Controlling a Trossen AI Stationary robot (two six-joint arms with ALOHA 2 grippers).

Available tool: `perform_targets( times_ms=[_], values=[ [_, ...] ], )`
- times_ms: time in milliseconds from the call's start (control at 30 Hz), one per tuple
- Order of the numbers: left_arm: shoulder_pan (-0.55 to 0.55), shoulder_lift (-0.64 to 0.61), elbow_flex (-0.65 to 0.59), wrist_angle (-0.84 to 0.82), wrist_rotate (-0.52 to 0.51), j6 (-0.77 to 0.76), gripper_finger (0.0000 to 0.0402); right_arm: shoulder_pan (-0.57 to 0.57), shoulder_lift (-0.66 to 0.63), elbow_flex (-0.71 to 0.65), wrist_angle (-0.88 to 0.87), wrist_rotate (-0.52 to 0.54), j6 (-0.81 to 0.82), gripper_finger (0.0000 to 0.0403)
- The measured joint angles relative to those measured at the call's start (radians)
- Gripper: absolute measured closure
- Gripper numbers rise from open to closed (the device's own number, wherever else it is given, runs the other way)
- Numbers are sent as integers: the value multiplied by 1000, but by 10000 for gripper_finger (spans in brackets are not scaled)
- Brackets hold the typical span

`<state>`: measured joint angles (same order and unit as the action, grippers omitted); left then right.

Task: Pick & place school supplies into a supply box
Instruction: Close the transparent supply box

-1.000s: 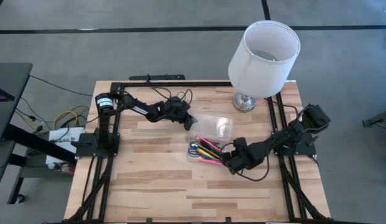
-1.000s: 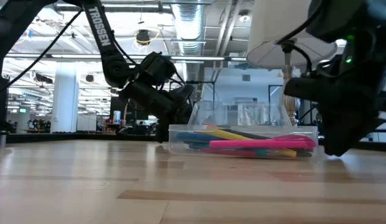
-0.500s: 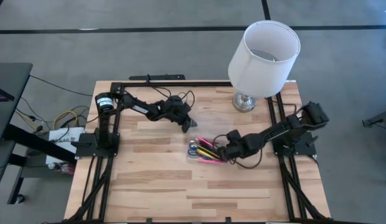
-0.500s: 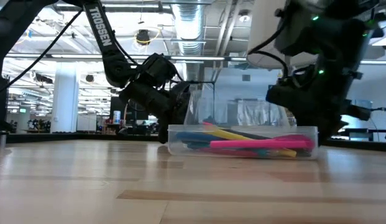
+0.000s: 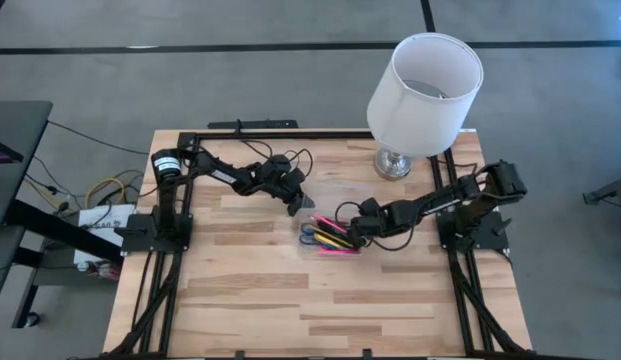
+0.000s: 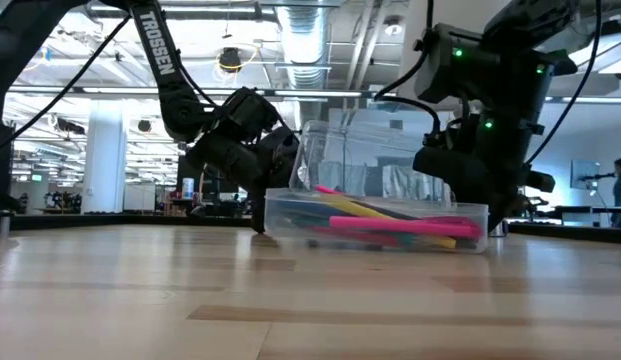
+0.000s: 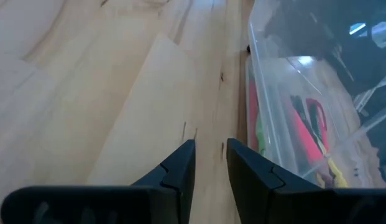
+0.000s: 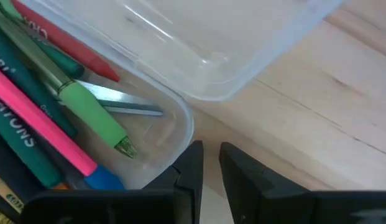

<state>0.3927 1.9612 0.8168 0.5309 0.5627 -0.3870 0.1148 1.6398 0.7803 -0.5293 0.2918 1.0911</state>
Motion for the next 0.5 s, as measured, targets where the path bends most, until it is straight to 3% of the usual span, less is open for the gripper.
perform_targets(
  times_ms=[500],
  values=[
    [-60,-4,-19,-110,-10,87,316,-26,0,2,-66,11,-61,349]
  ],
)
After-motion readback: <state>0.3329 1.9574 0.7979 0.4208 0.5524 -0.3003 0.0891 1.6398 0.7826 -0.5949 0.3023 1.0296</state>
